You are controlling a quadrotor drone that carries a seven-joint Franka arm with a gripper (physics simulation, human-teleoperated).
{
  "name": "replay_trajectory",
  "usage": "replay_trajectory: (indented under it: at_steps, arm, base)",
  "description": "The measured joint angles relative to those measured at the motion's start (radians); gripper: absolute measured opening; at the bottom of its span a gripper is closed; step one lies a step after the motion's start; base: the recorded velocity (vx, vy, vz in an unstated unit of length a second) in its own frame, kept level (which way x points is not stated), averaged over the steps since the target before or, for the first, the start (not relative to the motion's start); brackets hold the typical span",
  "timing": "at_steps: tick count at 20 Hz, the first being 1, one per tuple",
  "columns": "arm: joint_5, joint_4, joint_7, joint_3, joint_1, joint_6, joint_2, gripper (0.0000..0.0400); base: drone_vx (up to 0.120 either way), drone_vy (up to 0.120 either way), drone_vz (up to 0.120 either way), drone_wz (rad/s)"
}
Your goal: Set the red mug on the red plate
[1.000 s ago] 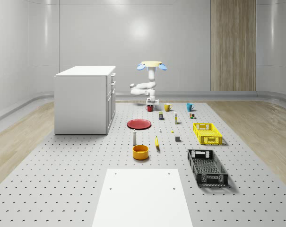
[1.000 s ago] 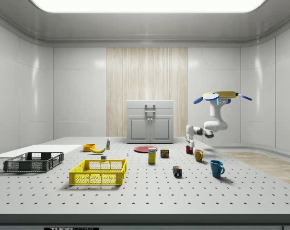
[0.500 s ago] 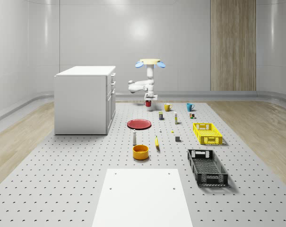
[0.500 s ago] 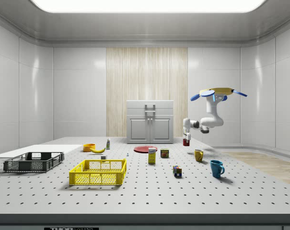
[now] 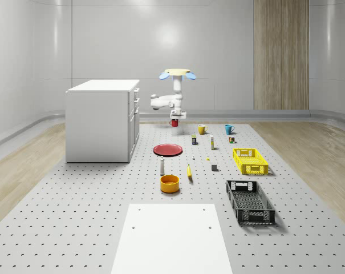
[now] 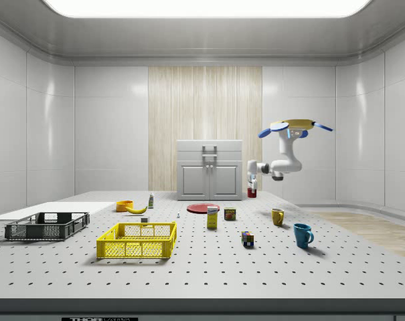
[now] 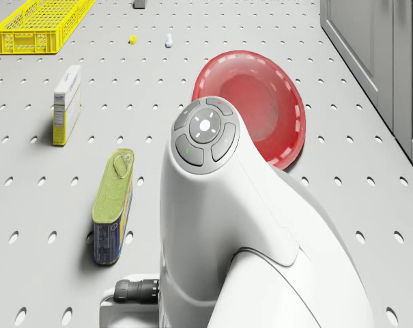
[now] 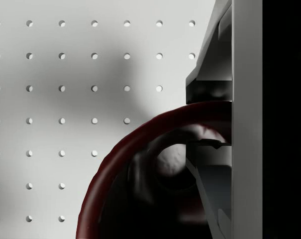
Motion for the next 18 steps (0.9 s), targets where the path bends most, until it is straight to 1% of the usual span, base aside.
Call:
replay_trajectory:
  at_steps: [4,6,7,18]
  arm:
    - [0.008,0.0,0.002,0.004,-0.002,0.014,-0.015,0.01]
    - [0.011,0.001,0.003,0.006,-0.003,0.02,-0.022,0.01]
    - [0.013,0.001,0.003,0.006,-0.003,0.024,-0.026,0.01]
    - [0.028,0.002,0.007,0.013,-0.007,0.058,-0.063,0.01]
  base:
    - [0.12,0.0,0.0,0.0]
    - [0.12,-0.12,0.0,0.0]
    - [0.12,-0.04,0.0,0.0]
    - [0.12,0.0,0.0,0.0]
